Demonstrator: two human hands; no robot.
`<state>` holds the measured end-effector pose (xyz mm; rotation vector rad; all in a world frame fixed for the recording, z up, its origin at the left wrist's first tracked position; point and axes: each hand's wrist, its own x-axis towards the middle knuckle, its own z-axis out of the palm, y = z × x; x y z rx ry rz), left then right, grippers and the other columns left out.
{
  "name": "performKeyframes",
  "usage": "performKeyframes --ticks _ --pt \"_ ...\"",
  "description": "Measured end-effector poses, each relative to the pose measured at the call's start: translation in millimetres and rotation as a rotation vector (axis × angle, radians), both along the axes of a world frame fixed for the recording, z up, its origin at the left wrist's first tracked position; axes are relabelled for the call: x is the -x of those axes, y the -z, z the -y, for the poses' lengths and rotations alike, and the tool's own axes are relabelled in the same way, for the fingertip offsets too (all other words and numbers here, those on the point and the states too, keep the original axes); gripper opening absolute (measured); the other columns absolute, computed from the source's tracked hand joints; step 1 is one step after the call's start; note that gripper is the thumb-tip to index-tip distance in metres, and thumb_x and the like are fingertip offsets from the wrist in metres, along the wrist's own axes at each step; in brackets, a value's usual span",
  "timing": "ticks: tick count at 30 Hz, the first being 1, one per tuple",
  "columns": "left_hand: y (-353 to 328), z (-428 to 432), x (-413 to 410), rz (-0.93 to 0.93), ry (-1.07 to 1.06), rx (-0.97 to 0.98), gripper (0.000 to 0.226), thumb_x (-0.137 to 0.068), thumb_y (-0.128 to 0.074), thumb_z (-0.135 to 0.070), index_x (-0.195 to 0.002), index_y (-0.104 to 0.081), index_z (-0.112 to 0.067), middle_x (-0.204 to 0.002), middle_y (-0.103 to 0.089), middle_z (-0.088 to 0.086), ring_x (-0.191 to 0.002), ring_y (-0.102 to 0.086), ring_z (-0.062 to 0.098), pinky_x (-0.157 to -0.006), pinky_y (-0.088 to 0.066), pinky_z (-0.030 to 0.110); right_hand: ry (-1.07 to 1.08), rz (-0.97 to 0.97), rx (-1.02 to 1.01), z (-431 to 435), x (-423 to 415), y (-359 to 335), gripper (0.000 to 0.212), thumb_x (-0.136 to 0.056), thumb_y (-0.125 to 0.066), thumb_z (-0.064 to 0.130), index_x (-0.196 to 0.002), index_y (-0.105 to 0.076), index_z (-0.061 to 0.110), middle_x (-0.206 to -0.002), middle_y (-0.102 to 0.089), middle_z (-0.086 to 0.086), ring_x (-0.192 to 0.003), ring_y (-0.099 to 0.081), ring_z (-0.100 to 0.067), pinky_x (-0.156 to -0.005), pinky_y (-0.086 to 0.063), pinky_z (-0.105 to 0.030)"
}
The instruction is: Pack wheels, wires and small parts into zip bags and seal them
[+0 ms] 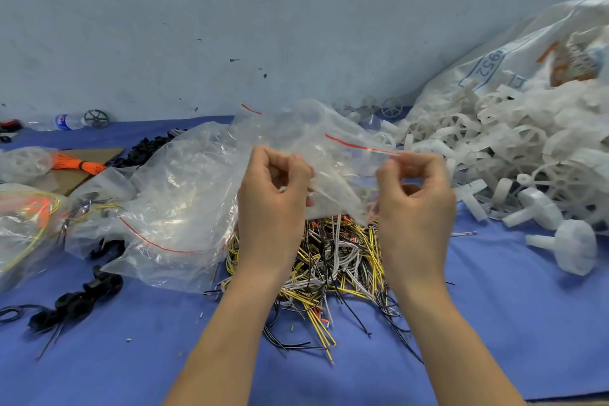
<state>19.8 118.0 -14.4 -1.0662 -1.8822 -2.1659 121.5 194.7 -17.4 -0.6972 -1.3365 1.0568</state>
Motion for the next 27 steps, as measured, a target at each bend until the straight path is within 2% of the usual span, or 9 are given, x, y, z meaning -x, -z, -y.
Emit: performKeyframes --ticks 3,7,10,12,14,17,20,23,27 --pt "-5.8 -6.3 -0.4 -0.027 -0.057 -0.014 0.013 -0.095 -0.059 -0.023 -0.086 -0.052 -0.02 -0.077 -0.066 0.001 -0.066 -0.065 0.019 -0.053 -0.054 0.026 0.198 -0.125 -0.062 -2.0 -14.6 -17.0 0.013 -0.089 -0.059 0.025 -0.088 -0.052 0.037 -0.072 -0.058 0.02 -0.061 -0.058 -0.011 -0.063 -0.051 -0.041" --pt "-17.3 -34.1 -24.1 0.172 0.28 0.069 0.01 -0.096 -0.057 -0.013 -0.103 -0.051 -0.014 -0.09 -0.068 0.009 -0.066 -0.064 0.008 -0.055 -0.053 0.023 0.349 -0.071 -0.433 17.4 -26.9 -28.2 0.023 -0.085 -0.057 0.021 -0.092 -0.047 0.04 -0.08 -0.05 0.014 -0.065 -0.05 -0.007 -0.065 -0.039 -0.016" --pt "-25.4 -58.0 -47.1 0.477 0.782 0.047 0.011 -0.092 -0.052 0.0 -0.101 -0.05 -0.006 -0.067 -0.065 -0.003 -0.057 -0.06 0.006 -0.051 -0.048 0.017 0.457 0.178 -0.724 18.1 -32.0 -12.3 0.026 -0.088 -0.061 0.013 -0.101 -0.049 0.032 -0.092 -0.044 0.006 -0.073 -0.048 -0.02 -0.066 -0.039 -0.033" --pt "-18.4 -69.3 -52.6 0.505 0.899 0.115 0.014 -0.087 -0.051 0.0 -0.089 -0.051 -0.013 -0.06 -0.058 -0.008 -0.053 -0.055 0.005 -0.049 -0.044 0.017 0.498 0.318 -0.782 7.8 -33.8 0.5 0.024 -0.086 -0.056 0.01 -0.1 -0.052 0.029 -0.091 -0.042 0.004 -0.075 -0.042 -0.021 -0.066 -0.034 -0.036" --pt "-3.9 -75.6 -49.4 0.133 0.559 0.497 0.004 -0.087 -0.054 -0.014 -0.089 -0.056 -0.017 -0.07 -0.061 -0.005 -0.065 -0.06 0.013 -0.059 -0.047 0.025 0.493 0.495 -0.743 -4.7 -34.9 12.0 0.018 -0.085 -0.051 0.013 -0.095 -0.058 0.026 -0.088 -0.048 0.002 -0.072 -0.042 -0.022 -0.063 -0.033 -0.034" --pt "26.5 -69.8 -38.2 -0.435 -0.053 1.073 0.021 -0.1 -0.041 -0.029 -0.114 -0.053 -0.019 -0.102 -0.067 0.007 -0.095 -0.065 0.032 -0.072 -0.046 0.038 0.333 0.897 -0.555 -25.8 -33.5 32.9 0.015 -0.091 -0.05 0.019 -0.095 -0.063 0.023 -0.09 -0.056 -0.001 -0.072 -0.056 -0.028 -0.064 -0.03 -0.033" --pt "42.9 -63.1 -33.8 -0.501 -0.148 1.061 0.022 -0.1 -0.038 -0.029 -0.116 -0.049 -0.017 -0.103 -0.066 0.009 -0.093 -0.065 0.035 -0.066 -0.043 0.039 0.174 1.07 -0.321 -39.9 -32.6 47.4 0.015 -0.096 -0.05 0.026 -0.107 -0.06 0.028 -0.105 -0.054 0.002 -0.086 -0.06 -0.029 -0.064 -0.037 -0.034" --pt "47.4 -61.8 -26.7 -0.511 -0.133 1.024 0.018 -0.099 -0.04 -0.027 -0.112 -0.049 -0.019 -0.101 -0.065 0.007 -0.09 -0.064 0.033 -0.064 -0.042 0.037 0.168 0.92 -0.22 -45.7 -34.2 47.2 0.017 -0.094 -0.047 0.025 -0.102 -0.061 0.03 -0.104 -0.056 0.004 -0.083 -0.058 -0.026 -0.063 -0.044 -0.036" --pt "51.4 -52.6 -20.6 -0.505 -0.108 1.079 0.015 -0.1 -0.041 -0.028 -0.109 -0.051 -0.021 -0.098 -0.064 0.003 -0.088 -0.062 0.03 -0.065 -0.043 0.037 0.302 0.719 -0.144 -54.8 -41.2 41.3 0.016 -0.093 -0.051 0.018 -0.092 -0.063 0.03 -0.096 -0.059 0.006 -0.074 -0.047 -0.019 -0.053 -0.03 -0.029"
